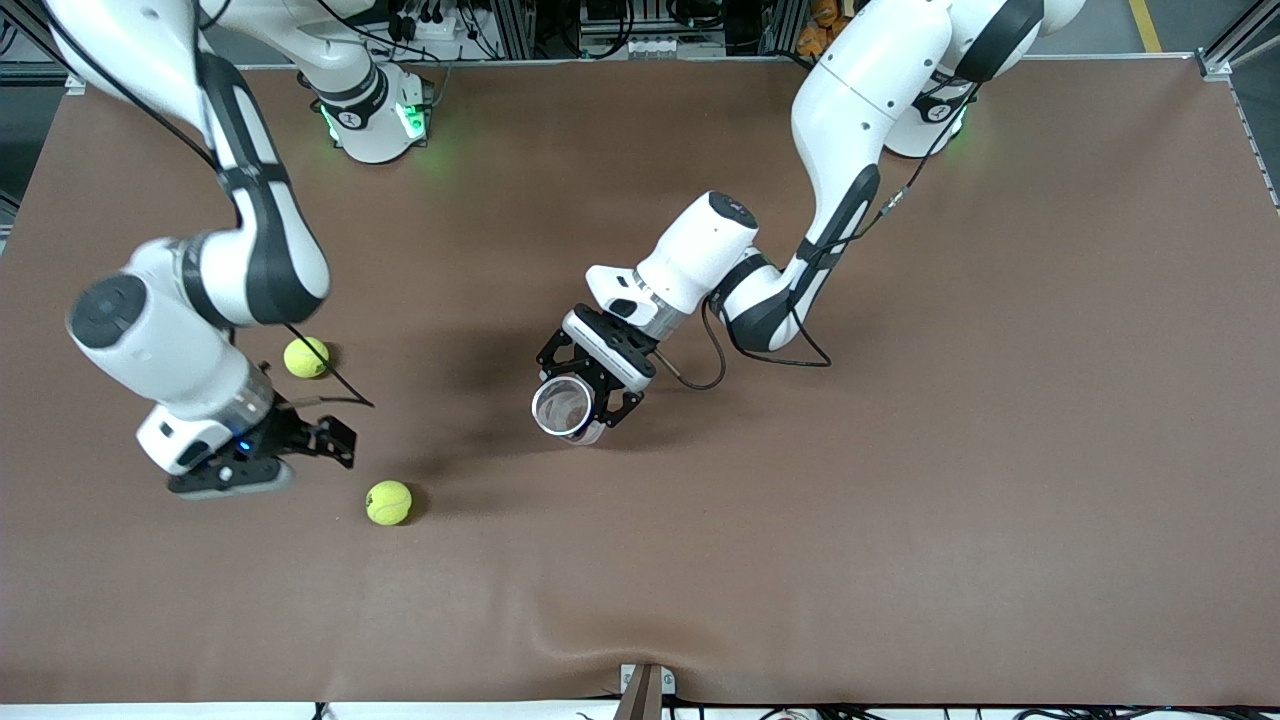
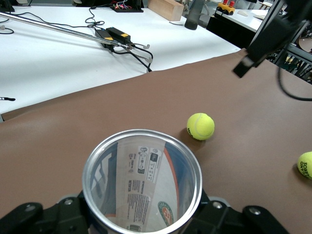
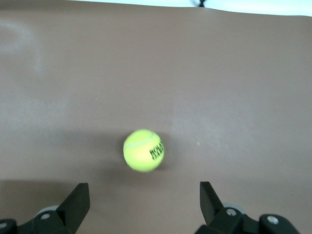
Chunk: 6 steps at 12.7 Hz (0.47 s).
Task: Insert tennis ball vertically with right arm
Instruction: 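Reach the right gripper down to the nearer tennis ball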
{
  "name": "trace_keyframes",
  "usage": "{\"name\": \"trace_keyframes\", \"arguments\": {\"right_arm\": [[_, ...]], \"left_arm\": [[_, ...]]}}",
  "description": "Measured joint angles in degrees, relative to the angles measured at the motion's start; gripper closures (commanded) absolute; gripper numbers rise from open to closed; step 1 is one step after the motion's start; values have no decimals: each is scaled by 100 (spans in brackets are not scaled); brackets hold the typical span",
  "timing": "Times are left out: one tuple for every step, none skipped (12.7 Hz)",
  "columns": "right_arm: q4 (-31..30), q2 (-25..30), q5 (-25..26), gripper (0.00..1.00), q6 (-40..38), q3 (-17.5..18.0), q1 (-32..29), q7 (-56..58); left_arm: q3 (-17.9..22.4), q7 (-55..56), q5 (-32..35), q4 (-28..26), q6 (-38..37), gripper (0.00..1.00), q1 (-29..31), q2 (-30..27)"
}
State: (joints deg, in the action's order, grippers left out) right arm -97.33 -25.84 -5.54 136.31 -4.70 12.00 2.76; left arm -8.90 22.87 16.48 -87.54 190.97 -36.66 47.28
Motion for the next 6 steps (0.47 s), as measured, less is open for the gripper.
{"name": "trace_keyframes", "arguments": {"right_arm": [[182, -196, 0, 0, 3, 1, 46, 0], [297, -342, 0, 0, 48, 1, 76, 0], [357, -459, 0, 0, 225, 0, 96, 3], [380, -573, 8, 0, 485, 0, 117, 7], [383, -662, 85, 0, 624, 0, 128, 20], [385, -739, 284, 0, 667, -3, 129, 18]], "left_arm": [[23, -8, 0, 1, 62, 25, -7, 37], [46, -18, 0, 3, 140, 26, -6, 80], [67, -25, 0, 5, 194, 25, -6, 118], [82, -28, 0, 6, 233, 25, -7, 143], [87, -29, 0, 9, 254, 25, -7, 160], [87, -29, 0, 10, 274, 25, -8, 179]]}}
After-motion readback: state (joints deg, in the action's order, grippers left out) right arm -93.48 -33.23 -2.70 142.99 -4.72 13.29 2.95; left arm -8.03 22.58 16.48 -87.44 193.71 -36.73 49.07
